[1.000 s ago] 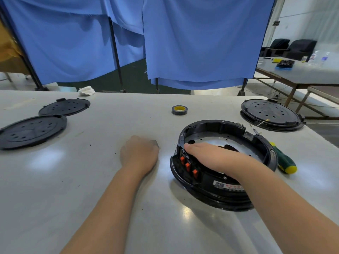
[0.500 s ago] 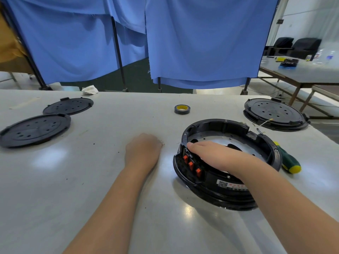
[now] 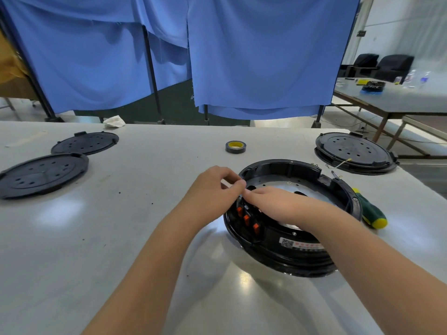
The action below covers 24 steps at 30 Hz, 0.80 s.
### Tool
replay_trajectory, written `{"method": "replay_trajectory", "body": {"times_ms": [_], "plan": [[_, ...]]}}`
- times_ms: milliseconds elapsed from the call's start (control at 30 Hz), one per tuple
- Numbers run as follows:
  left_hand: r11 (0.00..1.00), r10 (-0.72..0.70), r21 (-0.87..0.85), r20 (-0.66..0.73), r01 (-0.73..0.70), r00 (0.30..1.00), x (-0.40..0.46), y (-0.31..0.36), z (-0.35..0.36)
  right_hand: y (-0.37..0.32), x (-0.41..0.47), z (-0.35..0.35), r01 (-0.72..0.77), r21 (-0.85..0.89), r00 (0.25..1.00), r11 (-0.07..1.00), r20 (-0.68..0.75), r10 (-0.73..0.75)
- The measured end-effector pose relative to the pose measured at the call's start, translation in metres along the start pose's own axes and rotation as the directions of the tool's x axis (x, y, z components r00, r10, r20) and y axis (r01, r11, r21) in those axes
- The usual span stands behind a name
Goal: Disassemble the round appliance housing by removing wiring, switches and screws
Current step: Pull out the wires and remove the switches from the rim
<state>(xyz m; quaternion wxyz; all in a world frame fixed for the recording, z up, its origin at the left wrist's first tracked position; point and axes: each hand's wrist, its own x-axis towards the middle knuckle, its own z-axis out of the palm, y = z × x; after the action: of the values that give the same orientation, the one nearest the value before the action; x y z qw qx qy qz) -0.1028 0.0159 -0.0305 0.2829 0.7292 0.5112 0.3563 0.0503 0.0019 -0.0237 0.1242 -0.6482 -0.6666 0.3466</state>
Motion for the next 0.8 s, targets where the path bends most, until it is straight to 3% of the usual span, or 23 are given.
{"method": "replay_trajectory", "body": {"times_ms": [100, 333, 567, 800], "plan": [[0.998, -0.002, 0.060, 0.045, -0.001, 0.999, -0.001, 0.013, -0.005, 0.003, -0.003, -0.004, -0.007, 0.007, 1.000, 1.000, -0.002, 0.007], [0.998, 0.024, -0.056, -0.134, -0.031, 0.991, -0.034, -0.003, 0.008, 0.013, -0.008, -0.007, 0.020, 0.215, 1.000, 0.976, -0.026, -0.015], [0.985, 0.139, -0.078, -0.164, -0.153, 0.977, -0.055, -0.018, 0.024, 0.016, -0.004, -0.004, 0.014, 0.334, 0.996, 0.943, -0.083, 0.015], [0.977, 0.194, -0.034, -0.244, -0.208, 0.950, -0.055, -0.021, 0.025, 0.016, -0.004, -0.004, 0.040, 0.302, 0.995, 0.952, -0.104, -0.009]]}}
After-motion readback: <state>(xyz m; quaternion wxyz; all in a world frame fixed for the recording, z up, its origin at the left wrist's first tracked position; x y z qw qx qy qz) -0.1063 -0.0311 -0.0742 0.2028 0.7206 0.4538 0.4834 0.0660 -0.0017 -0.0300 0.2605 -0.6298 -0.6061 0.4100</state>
